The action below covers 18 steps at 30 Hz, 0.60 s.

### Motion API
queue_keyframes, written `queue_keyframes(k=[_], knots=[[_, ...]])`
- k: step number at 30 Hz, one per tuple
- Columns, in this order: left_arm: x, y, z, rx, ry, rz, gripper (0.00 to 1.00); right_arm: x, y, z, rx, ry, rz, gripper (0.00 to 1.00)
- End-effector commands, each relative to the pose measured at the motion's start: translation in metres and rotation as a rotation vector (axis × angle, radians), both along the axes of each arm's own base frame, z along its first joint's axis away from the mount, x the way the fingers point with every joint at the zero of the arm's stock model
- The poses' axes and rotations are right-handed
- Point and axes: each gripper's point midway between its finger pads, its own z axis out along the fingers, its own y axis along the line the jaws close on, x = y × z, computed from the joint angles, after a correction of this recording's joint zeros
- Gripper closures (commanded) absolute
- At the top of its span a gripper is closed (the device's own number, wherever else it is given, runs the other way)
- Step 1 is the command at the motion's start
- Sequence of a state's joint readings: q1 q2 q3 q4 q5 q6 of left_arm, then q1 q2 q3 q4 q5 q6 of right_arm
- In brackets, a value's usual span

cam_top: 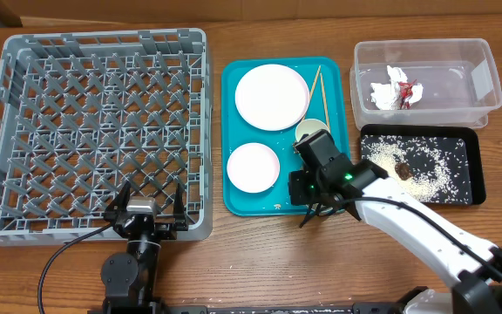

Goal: Sort waste into correct bins and load items into the dishwasher
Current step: 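Return the emptied bowl to the teal tray and release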

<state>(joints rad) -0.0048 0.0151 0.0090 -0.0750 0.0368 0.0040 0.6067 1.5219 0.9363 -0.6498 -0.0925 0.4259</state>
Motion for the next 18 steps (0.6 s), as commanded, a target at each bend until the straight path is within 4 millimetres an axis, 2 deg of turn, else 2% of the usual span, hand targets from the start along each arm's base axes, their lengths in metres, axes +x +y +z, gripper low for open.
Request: queue_keyframes(k=[1,3,6,10,12,14,18], knots=[[0.0,-0.001,0.0,0.016,-0.006,-0.007,0.0,0.011,0.001,0.006,-0.012,-0.038,-0.023,0.89],[0.0,-0.001,0.0,0.016,-0.006,-0.007,0.0,0.012,0.004,0.012,0.001,-0.042,-0.007,0.71],[0.0,-0.001,0.0,0.016,-0.006,-0.007,0.0,0.013,0.017,0.037,0.06,-0.038,0.026,0.67],[0.0,-0.001,0.0,0.016,-0.006,-0.007,0.0,0.022,0.021,0.087,0.077,-0.063,0.02,0.66],[0.0,-0.001,0.0,0.016,-0.006,-0.007,0.0,0.031,0.013,0.109,0.054,-0.09,-0.02,0.65],[0.0,-0.001,0.0,0.016,-0.006,-0.007,0.0,0.045,-0.006,0.123,0.011,-0.124,-0.126,0.59],[0.0,-0.001,0.0,0.016,-0.006,-0.007,0.0,0.069,-0.041,0.124,-0.026,-0.147,-0.291,0.58]])
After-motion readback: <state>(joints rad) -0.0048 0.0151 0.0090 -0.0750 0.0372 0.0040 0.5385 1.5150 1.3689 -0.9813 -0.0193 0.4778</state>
